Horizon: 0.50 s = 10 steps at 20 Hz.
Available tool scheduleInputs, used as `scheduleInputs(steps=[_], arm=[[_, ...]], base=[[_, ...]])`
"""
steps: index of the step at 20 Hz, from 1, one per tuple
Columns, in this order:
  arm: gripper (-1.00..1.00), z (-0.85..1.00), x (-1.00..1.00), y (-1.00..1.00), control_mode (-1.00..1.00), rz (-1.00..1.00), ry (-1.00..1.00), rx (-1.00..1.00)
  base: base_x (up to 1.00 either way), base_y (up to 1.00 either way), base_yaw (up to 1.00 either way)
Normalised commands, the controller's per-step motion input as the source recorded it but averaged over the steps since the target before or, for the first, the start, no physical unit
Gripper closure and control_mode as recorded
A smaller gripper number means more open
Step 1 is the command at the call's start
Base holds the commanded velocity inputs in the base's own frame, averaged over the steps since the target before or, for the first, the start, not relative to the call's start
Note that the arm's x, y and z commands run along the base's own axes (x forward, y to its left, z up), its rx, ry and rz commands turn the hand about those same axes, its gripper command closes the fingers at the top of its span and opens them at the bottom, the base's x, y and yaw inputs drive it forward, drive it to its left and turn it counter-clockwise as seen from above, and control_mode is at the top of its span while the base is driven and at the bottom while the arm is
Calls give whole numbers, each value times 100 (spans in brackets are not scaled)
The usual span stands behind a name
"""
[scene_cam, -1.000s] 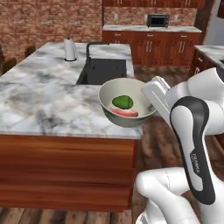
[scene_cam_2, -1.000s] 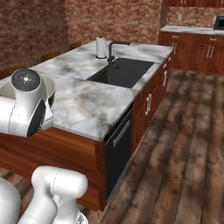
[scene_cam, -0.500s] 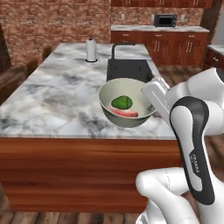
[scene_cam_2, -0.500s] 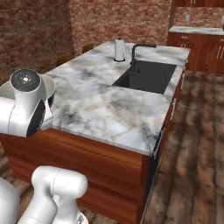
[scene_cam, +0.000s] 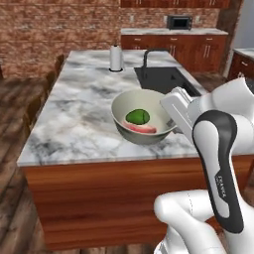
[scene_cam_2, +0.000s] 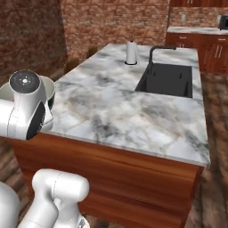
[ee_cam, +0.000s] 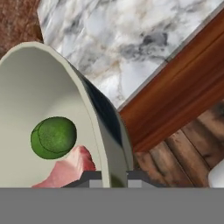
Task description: The microwave is finished heating the steak and avocado. Take the bowl containing the food and place it on the dining counter.
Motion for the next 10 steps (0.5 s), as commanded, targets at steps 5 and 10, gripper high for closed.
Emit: scheduleInputs(steps=[5,10], arm=[[100,0,0,0,100,0,0,0],[100,0,0,0,100,0,0,0]], base=[[54,93,-36],[58,42,-19]])
